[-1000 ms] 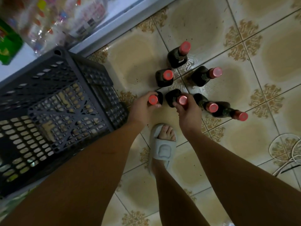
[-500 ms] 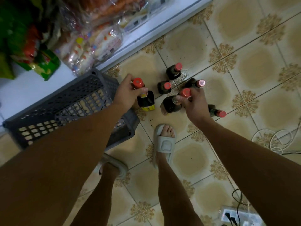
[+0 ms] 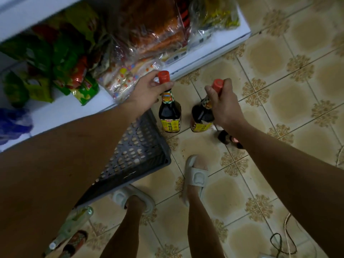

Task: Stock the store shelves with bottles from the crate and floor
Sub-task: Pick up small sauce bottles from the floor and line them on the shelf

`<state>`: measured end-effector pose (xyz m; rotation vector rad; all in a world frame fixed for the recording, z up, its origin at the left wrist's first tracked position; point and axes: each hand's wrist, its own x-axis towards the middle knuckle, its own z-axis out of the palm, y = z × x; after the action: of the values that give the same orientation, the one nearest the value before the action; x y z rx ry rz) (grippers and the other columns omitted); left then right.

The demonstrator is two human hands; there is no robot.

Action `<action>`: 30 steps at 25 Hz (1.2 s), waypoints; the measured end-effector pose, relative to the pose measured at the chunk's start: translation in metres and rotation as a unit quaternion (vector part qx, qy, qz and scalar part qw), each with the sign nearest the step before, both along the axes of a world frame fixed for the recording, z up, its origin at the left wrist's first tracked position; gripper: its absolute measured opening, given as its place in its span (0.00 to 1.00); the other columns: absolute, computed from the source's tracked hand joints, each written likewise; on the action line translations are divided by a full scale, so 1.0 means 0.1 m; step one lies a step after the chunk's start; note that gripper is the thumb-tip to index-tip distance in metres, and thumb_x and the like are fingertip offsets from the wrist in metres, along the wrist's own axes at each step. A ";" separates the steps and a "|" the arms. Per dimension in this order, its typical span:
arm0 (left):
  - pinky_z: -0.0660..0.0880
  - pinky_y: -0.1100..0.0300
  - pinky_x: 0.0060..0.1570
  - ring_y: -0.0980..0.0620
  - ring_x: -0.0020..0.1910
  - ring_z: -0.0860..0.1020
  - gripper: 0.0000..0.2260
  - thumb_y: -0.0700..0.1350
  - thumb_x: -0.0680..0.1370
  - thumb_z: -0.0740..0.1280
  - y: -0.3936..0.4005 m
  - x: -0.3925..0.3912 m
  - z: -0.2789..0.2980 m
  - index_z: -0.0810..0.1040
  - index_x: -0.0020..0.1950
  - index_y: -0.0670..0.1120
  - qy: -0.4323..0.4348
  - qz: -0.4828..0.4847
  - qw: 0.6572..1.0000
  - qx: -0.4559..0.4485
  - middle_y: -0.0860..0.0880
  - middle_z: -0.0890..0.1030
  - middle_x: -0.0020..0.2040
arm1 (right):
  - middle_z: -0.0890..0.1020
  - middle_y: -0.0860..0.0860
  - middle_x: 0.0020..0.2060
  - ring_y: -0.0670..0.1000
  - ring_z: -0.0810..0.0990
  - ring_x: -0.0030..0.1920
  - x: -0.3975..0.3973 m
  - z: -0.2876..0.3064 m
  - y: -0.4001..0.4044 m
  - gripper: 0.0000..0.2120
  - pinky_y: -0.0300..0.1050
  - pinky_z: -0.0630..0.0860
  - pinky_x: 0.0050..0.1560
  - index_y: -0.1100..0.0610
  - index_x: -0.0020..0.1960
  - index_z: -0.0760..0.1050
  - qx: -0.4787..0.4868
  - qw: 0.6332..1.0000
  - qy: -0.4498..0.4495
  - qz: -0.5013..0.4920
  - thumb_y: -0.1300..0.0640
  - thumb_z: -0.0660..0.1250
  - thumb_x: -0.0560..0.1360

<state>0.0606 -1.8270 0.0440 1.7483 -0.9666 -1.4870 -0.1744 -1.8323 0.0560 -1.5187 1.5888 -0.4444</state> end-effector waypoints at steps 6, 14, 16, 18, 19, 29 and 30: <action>0.79 0.59 0.46 0.51 0.55 0.80 0.19 0.50 0.76 0.72 -0.20 0.32 0.57 0.75 0.66 0.52 0.019 -0.038 0.998 -0.036 0.48 0.81 0.56 | 0.74 0.45 0.35 0.40 0.72 0.31 0.60 0.53 -0.31 0.16 0.35 0.67 0.30 0.52 0.52 0.63 -0.100 0.994 0.003 0.033 0.39 0.57 0.80; 0.76 0.64 0.33 0.59 0.36 0.79 0.04 0.51 0.76 0.71 -0.27 1.06 1.73 0.77 0.49 0.57 -0.014 -0.042 0.990 -0.136 0.50 0.82 0.45 | 0.71 0.41 0.32 0.32 0.72 0.34 1.37 1.52 -0.72 0.21 0.33 0.65 0.32 0.57 0.54 0.70 -0.251 0.967 -0.027 0.035 0.38 0.56 0.79; 0.76 0.63 0.34 0.56 0.40 0.79 0.04 0.53 0.76 0.69 -0.28 1.32 2.05 0.77 0.49 0.57 -0.041 -0.028 0.987 -0.156 0.44 0.82 0.48 | 0.70 0.43 0.31 0.34 0.72 0.32 1.60 1.79 -0.78 0.22 0.34 0.64 0.31 0.56 0.51 0.66 -0.276 0.959 -0.013 0.061 0.37 0.54 0.79; 0.77 0.62 0.36 0.56 0.41 0.79 0.03 0.55 0.76 0.69 -0.27 1.57 2.36 0.77 0.49 0.60 -0.054 -0.011 0.984 -0.167 0.48 0.82 0.48 | 0.69 0.45 0.29 0.40 0.73 0.32 1.84 2.02 -0.83 0.19 0.35 0.64 0.30 0.55 0.49 0.63 -0.299 0.951 -0.013 0.082 0.37 0.54 0.79; 0.78 0.61 0.36 0.57 0.41 0.79 0.03 0.55 0.76 0.69 -0.27 1.69 2.49 0.77 0.49 0.61 -0.056 -0.002 0.984 -0.171 0.50 0.82 0.47 | 0.69 0.45 0.29 0.44 0.72 0.32 1.97 2.13 -0.85 0.18 0.39 0.63 0.31 0.55 0.48 0.63 -0.310 0.947 -0.020 0.088 0.38 0.55 0.79; 0.82 0.59 0.40 0.50 0.50 0.81 0.15 0.57 0.79 0.65 -0.12 2.79 3.16 0.72 0.62 0.52 -0.178 0.070 0.958 -0.214 0.47 0.79 0.57 | 0.71 0.45 0.32 0.46 0.71 0.32 3.35 2.78 -0.92 0.20 0.42 0.59 0.37 0.54 0.48 0.64 -0.387 0.902 -0.048 0.184 0.37 0.53 0.80; 0.81 0.60 0.39 0.50 0.50 0.81 0.16 0.57 0.79 0.65 -0.10 2.87 3.15 0.72 0.62 0.51 -0.187 0.080 0.955 -0.215 0.46 0.79 0.57 | 0.72 0.46 0.34 0.49 0.73 0.34 3.45 2.80 -0.91 0.20 0.44 0.62 0.39 0.54 0.49 0.64 -0.387 0.900 -0.043 0.196 0.36 0.53 0.80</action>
<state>0.3478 -1.8369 0.3592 1.7539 -1.1988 -0.7787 0.1710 -1.9231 0.3355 -2.3109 1.0161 -0.9674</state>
